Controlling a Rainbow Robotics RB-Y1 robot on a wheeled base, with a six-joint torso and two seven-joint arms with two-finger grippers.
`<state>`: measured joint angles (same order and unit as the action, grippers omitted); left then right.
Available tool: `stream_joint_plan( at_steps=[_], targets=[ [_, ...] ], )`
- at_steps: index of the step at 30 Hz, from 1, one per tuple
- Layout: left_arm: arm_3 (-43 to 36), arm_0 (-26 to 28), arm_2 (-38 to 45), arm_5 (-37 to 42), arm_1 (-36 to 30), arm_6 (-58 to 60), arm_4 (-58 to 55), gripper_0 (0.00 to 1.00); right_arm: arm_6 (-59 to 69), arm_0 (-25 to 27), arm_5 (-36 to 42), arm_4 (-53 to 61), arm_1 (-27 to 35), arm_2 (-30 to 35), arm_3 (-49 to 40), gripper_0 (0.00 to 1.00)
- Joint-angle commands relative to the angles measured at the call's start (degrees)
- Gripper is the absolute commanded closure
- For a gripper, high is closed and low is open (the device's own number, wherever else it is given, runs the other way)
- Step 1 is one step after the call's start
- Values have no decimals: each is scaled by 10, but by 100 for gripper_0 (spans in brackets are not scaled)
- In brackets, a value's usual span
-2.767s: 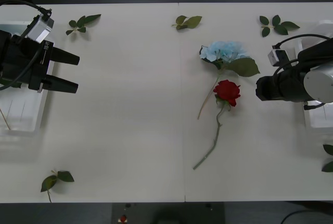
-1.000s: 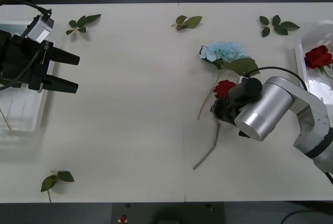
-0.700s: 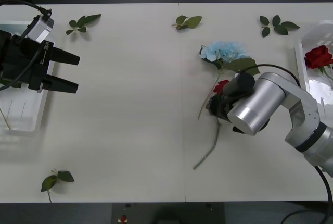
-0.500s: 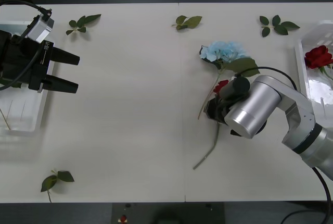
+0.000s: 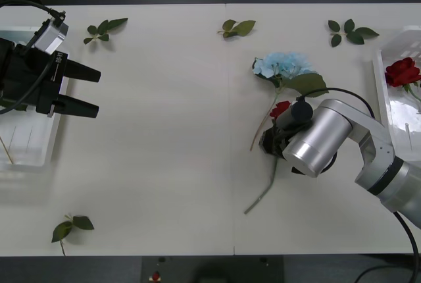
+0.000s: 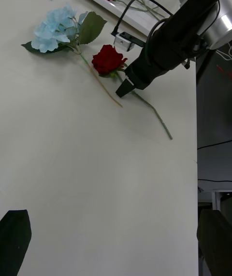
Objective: Put the red flowers into the right box and the blue flowers into the left box
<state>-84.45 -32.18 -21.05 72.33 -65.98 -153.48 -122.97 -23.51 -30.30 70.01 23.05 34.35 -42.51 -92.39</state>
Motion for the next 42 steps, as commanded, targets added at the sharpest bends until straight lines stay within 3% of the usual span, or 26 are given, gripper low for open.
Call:
stream_joint_plan(
  at_steps=[1,6,12,17,21,26,37,42],
  targets=[
    [-12,-18,6,-3,-17,-15,1,0,-15,-13,-8,-7,-12,9,5,0],
    [-12,-18,6,-3,-17,-15,1,0,-20,-15,-9,-8,-16,9,13,11],
    [-12,-18,6,-3,-17,-15,1,0,-24,-17,-10,-7,-16,9,16,42],
    [-12,-18,6,-3,-17,-15,1,0,-26,-17,-12,-10,-16,7,17,53],
    [-12,-18,6,-3,-17,-15,1,0,-27,-17,-15,-12,-16,5,20,79],
    [-12,-18,6,-3,-17,-15,1,0,-27,-17,-19,-13,-16,4,20,100],
    [-12,-18,6,-3,-17,-15,1,0,-32,-34,-34,15,5,12,18,100],
    [-12,-18,6,-3,-17,-15,1,0,-44,-65,-29,97,75,23,-24,100]
  ],
)
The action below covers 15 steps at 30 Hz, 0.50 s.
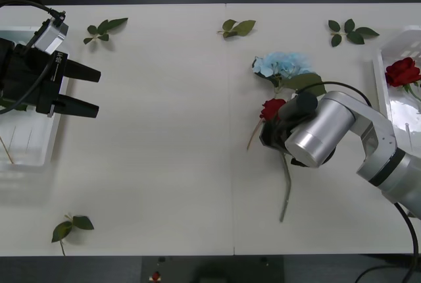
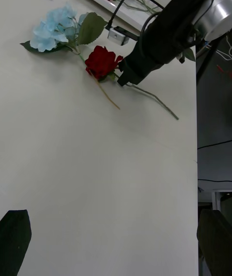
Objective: Put the red flowers into the right box and the blue flowers into the left box
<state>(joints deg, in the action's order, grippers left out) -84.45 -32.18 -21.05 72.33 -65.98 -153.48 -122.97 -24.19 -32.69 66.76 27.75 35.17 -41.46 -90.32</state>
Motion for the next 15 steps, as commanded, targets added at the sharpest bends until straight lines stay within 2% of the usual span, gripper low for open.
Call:
stream_joint_plan(
  at_steps=[1,5,8,15],
  targets=[
    [-12,-18,6,-3,-17,-15,1,0,-40,-48,4,68,84,15,-54,100],
    [-12,-18,6,-3,-17,-15,1,0,-58,-67,4,150,160,34,-86,100],
    [-12,-18,6,-3,-17,-15,1,0,-116,-71,14,197,220,65,-106,100],
    [-12,-18,6,-3,-17,-15,1,0,-239,-73,14,266,329,113,-93,100]
  ],
)
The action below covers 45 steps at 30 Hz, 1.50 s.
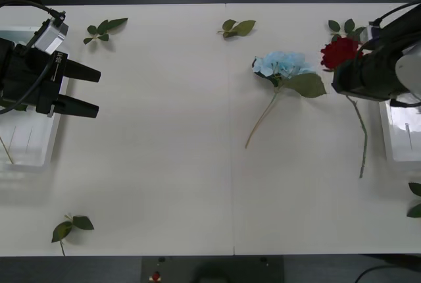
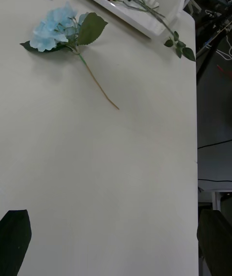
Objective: Put the red flowers into the right box and the blue flowers into the left box
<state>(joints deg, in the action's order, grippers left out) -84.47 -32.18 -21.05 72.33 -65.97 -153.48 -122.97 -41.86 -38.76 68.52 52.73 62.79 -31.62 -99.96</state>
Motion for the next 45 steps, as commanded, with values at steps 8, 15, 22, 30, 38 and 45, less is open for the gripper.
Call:
stream_joint_plan(
  at_steps=[8,15,22,30,38,45],
  targets=[
    [-11,-18,6,-3,-17,-15,1,0,-223,-26,-41,26,102,16,126,100],
    [-11,-18,6,-3,-17,-15,1,0,-322,-26,-109,-4,88,16,246,100],
    [-11,-18,6,-3,-17,-15,1,0,-366,-26,-198,-47,48,16,369,100],
    [-11,-18,6,-3,-17,-15,1,0,-360,-40,-270,-137,-8,16,472,100],
    [-11,-18,6,-3,-17,-15,1,0,-362,-48,-290,-149,-23,16,512,97],
    [-11,-18,6,-3,-17,-15,1,0,-368,-48,-298,-153,-23,16,529,21]
  ],
)
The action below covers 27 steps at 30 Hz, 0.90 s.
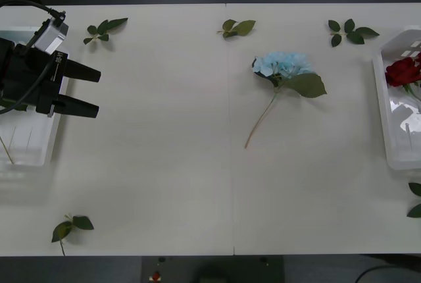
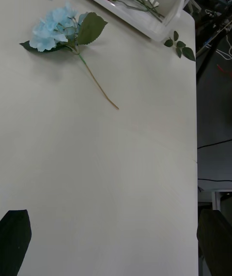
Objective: Put the red flowers into the right box and the blue flowers into the left box
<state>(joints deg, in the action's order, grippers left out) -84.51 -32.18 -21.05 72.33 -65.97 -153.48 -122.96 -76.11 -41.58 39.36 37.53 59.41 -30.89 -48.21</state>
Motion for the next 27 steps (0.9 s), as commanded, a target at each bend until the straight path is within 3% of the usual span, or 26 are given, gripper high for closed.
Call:
stream_joint_plan(
  at_steps=[1,9,20,27],
  targets=[
    [-11,-18,6,-3,-17,-15,1,0,-26,-20,-7,-1,11,9,10,18],
    [-11,-18,6,-3,-17,-15,1,0,-44,-20,-3,68,11,9,-1,2],
    [-11,-18,6,-3,-17,-15,1,0,31,-19,145,285,40,9,-167,0],
    [-11,-18,6,-3,-17,-15,1,0,132,-18,205,349,48,9,-302,0]
  ],
)
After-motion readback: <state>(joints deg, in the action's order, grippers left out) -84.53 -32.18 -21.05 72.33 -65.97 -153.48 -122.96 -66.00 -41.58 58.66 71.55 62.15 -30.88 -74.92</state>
